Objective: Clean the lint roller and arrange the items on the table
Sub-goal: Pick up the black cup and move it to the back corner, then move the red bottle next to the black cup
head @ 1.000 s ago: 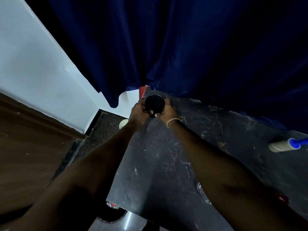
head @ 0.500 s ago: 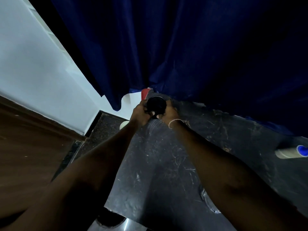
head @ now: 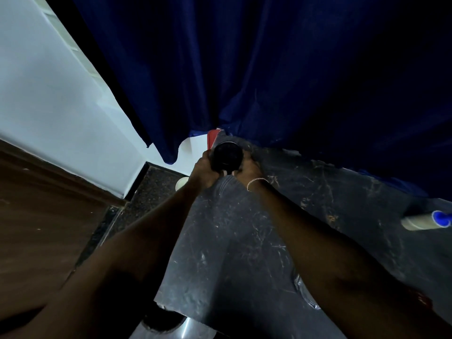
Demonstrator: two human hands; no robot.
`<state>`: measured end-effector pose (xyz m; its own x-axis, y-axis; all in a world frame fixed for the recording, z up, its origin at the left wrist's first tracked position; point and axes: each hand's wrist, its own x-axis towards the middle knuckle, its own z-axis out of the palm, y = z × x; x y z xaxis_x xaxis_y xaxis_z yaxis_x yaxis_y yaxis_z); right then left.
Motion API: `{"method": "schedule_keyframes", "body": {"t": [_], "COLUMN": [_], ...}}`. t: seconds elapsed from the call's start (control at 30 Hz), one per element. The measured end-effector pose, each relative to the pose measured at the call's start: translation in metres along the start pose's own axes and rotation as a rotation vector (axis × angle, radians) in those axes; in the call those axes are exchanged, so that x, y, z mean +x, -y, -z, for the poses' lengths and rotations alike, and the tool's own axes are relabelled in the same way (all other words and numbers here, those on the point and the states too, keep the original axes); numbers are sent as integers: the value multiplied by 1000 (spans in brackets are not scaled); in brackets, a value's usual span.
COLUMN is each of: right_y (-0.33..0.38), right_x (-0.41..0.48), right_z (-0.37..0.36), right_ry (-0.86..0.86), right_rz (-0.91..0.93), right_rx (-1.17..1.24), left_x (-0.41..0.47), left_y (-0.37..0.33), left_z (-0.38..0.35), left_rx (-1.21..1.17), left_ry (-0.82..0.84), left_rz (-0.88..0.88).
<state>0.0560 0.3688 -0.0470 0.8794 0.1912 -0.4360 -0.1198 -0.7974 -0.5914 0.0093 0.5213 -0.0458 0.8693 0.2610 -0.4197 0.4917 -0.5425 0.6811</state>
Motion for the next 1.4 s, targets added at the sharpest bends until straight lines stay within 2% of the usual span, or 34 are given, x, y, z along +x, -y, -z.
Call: {"method": "schedule_keyframes", "body": {"t": [0.17,0.33,0.47,0.8,0.93,1.2,1.4], "right_y": [-10,-36,-69,-163,-207,-287,-344], "right_x": [-23,-63,-97,-205,-243,-300,-327], "right_z": [4,4,2,23,37,78,113], "right_ry": [-52,-138,-156,-316,-356,-420,-470], "right_rz": [51,157,184,120,43,-174,-315], "right_rx": [-57,-125,-125,-103,-78,-76,-178], "left_x": [-26,-64,-98,-167,-196,-249,-274], "left_y": [9,28,36,8,-14,-67,-110], "left_z": [-1,-12,-32,-122,-164,-244,-306], "left_rx": [160,140,195,243,334,439,433], "left_ry": [-27,-126,-145,104,173,223,311], "left_rz": [-89,-113,-160,-262,-339,-628,-691]}}
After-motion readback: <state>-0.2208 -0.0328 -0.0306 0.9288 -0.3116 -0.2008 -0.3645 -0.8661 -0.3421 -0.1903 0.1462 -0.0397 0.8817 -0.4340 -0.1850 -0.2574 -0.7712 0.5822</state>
